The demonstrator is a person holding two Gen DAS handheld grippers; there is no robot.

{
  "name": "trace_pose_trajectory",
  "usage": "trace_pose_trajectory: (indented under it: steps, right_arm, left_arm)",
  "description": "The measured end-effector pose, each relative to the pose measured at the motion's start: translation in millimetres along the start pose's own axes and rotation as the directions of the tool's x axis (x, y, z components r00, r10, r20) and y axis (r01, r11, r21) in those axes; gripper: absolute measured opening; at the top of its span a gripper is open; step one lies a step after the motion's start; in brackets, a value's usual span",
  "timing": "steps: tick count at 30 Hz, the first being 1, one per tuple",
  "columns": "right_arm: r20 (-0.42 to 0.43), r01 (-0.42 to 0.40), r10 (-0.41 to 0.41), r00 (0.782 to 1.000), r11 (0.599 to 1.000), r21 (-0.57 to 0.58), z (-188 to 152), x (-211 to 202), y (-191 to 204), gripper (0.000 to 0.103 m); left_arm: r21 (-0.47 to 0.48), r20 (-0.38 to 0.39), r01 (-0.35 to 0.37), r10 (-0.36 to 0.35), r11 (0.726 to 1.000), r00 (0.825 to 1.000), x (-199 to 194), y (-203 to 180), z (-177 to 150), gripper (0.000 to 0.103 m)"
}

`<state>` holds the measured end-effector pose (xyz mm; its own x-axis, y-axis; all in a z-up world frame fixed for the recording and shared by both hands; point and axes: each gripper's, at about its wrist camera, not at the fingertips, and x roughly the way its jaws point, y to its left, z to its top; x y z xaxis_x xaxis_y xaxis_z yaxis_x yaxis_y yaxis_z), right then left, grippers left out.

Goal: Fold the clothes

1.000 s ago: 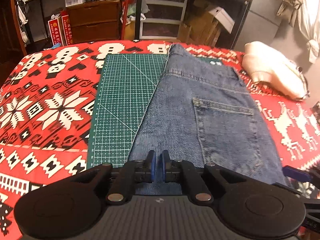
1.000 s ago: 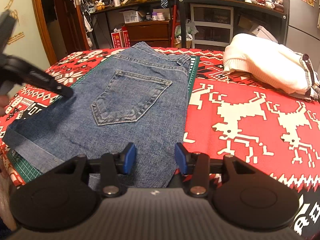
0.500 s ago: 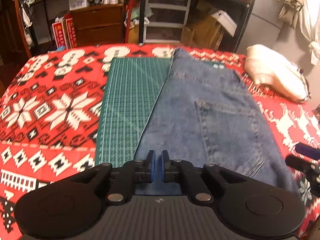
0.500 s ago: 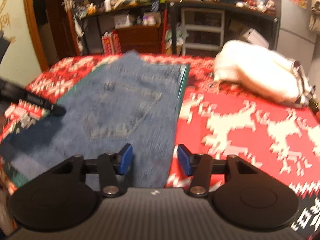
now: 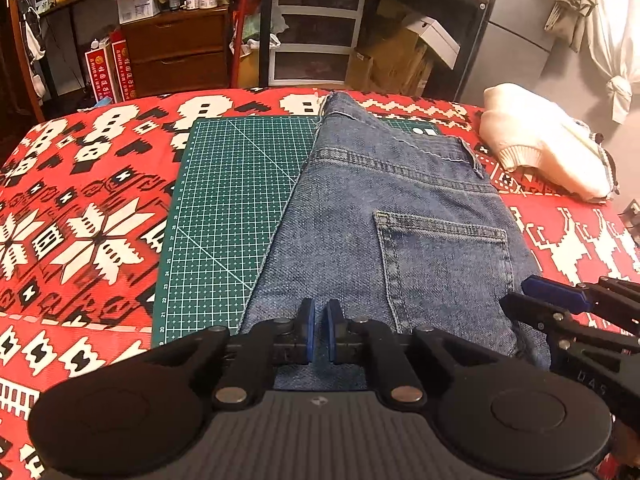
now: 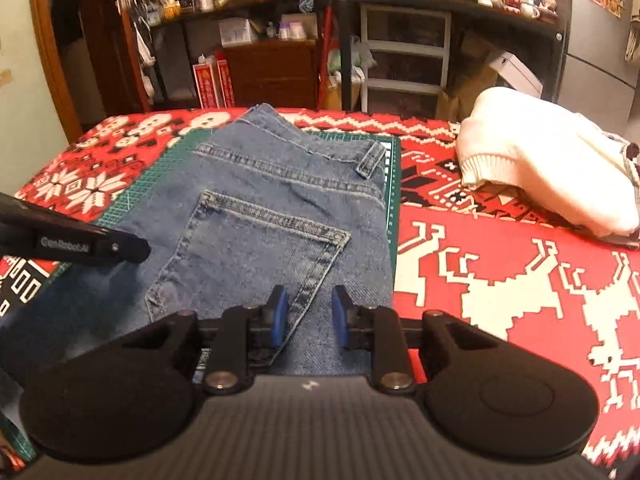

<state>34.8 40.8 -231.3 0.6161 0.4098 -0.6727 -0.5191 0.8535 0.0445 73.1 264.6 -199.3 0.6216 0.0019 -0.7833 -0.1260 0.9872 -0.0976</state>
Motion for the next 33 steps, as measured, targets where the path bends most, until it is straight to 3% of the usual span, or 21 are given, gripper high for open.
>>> trace_pose_trajectory:
  steps: [3, 4, 6, 8, 9, 10, 12, 16, 22, 29, 33]
  right_arm:
    - [0.022, 0.035, -0.034, 0.999, 0.998, -0.055, -9, -3, 6, 0.038]
    - [0.025, 0.053, -0.051, 0.998, 0.997, -0.063, -10, -2, 6, 0.046]
    - [0.022, 0.067, -0.067, 0.998, 0.997, -0.035, -11, -1, 1, 0.055]
    - [0.005, 0.069, -0.069, 0.998, 0.997, 0.018, -10, 0, -8, 0.069]
    - [0.0, 0.072, -0.072, 0.997, 0.997, 0.038, -9, 0, -11, 0.071]
    - [-0.002, 0.079, -0.079, 0.997, 0.996, 0.051, -7, -1, -15, 0.074]
    - [0.002, 0.094, -0.094, 0.996, 0.993, 0.067, -7, -6, -22, 0.082]
    - [0.01, 0.08, -0.081, 0.997, 0.994, 0.071, -7, -13, -32, 0.097]
    - [-0.019, 0.078, -0.078, 0.997, 0.997, -0.013, -15, -7, -31, 0.102]
    - [-0.023, 0.077, -0.076, 0.997, 0.996, 0.046, -27, -3, -37, 0.103]
    - [-0.017, 0.074, -0.073, 0.997, 0.995, 0.061, -29, -3, -38, 0.103]
  left_arm:
    - [0.005, 0.004, -0.001, 0.001, 1.0, 1.0, 0, -1, -1, 0.009]
    - [0.008, 0.004, -0.002, 0.002, 1.0, 1.0, 0, -3, -1, 0.01]
    - [0.015, 0.003, -0.005, 0.005, 1.0, 1.0, 0, -6, -1, 0.014]
    - [0.071, 0.014, -0.052, 0.052, 0.996, 0.999, -3, -19, -3, 0.017]
    - [0.1, 0.021, -0.077, 0.075, 0.992, 0.997, -5, -25, -4, 0.025]
    - [0.129, 0.028, -0.101, 0.099, 0.987, 0.995, -7, -31, -5, 0.043]
    - [0.184, 0.072, -0.125, 0.114, 0.975, 0.991, -13, -44, -12, 0.06]
    - [0.161, 0.042, -0.097, 0.091, 0.982, 0.995, -11, -45, -20, 0.069]
    - [0.169, 0.055, -0.161, 0.153, 0.973, 0.987, -4, -45, -30, 0.103]
    - [0.101, 0.066, -0.165, 0.159, 0.981, 0.985, -2, -42, -33, 0.103]
    - [0.123, 0.141, -0.174, 0.156, 0.977, 0.978, -5, -44, -44, 0.103]
